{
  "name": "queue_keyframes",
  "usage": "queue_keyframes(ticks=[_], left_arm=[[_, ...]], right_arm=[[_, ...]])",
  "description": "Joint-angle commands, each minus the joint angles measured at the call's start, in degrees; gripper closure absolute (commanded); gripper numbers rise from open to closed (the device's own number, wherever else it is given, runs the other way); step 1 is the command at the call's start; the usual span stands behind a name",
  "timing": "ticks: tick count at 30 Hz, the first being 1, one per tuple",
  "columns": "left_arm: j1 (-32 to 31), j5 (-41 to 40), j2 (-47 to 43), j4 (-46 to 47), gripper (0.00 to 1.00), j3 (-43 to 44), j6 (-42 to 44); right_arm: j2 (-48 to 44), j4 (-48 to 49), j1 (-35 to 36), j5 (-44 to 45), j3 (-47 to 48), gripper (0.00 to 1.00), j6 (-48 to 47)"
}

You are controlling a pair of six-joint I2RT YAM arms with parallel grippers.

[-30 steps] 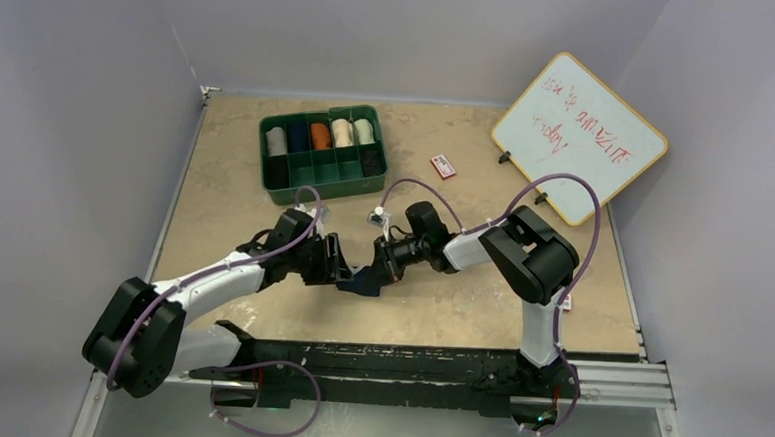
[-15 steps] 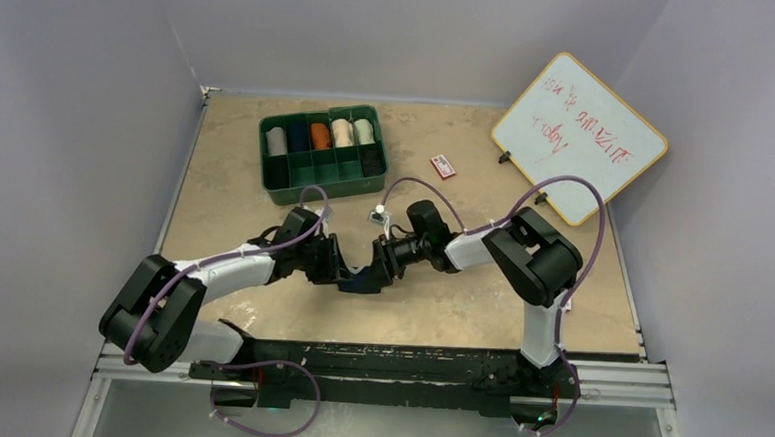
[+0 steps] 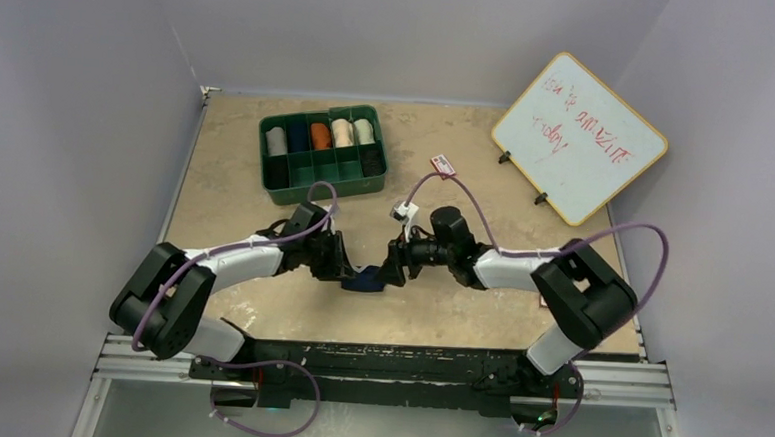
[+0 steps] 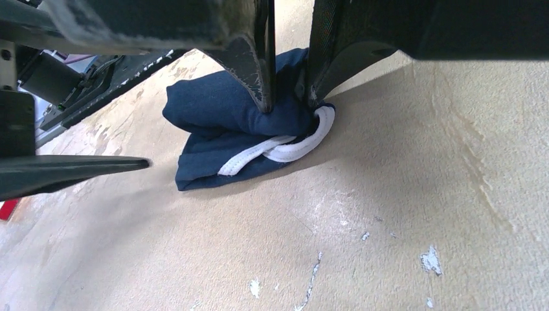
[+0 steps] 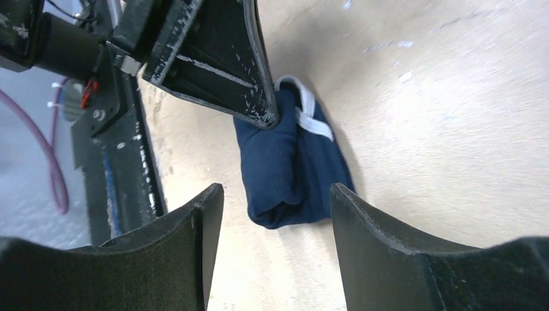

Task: Roll the underwear
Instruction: Roll the underwear to the center of the board.

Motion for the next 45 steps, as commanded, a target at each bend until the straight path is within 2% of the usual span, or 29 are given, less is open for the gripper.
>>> queue_keyframes(ticks=[1, 7, 10, 14, 20, 27, 31, 35, 40, 45], left_arm=[[-0.71, -5.09, 2.39, -4.49, 0.82, -0.09, 2.94], [-0.84, -4.85, 3.48, -4.9, 0.82, 1.24, 3.49], [-0.8, -4.91, 3.49, -5.55, 0.82, 1.88, 3.77], [-0.83, -5.0, 3.52, -5.64, 0.83, 1.76, 3.82], [-0.83, -4.87, 3.54, -5.96, 0.83, 1.81, 3.88], [-0.89, -4.78, 3.65, -6.3, 0.83, 2.26, 4.14], [-0.82, -4.78, 3.54, -6.58, 0.83, 2.36, 4.41], [-0.85, -4.7, 3.55, -5.55, 0.83, 1.94, 4.61], [-0.82, -5.78, 1.71, -6.07, 0.81, 1.9, 4.7], [-0.46, -6.65, -1.13, -6.79, 0.71, 2.1, 3.67]], right_arm=[[-7.54, 3.82, 0.63, 9.72, -3.01, 0.37, -11.08], [-9.58, 0.35, 11.9, 22.66, -1.43, 0.39, -30.87], [-8.69, -1.36, 13.95, 21.6, -1.04, 0.39, -32.57], [-7.98, -0.53, 17.4, 24.85, -2.12, 0.4, -39.72], [-7.71, -0.3, 17.98, 22.76, -2.97, 0.4, -46.4], [-3.04, -1.22, 18.77, 21.74, -1.13, 0.47, -45.72], [-0.23, -0.03, 19.05, 26.4, -1.87, 0.53, -45.89], [1.75, 0.77, 19.02, 30.31, -3.23, 0.67, -45.8], [2.16, -1.58, 18.99, 28.5, -2.7, 0.88, -41.58], [1.49, -0.26, 18.25, 21.83, -2.98, 0.96, -35.34]])
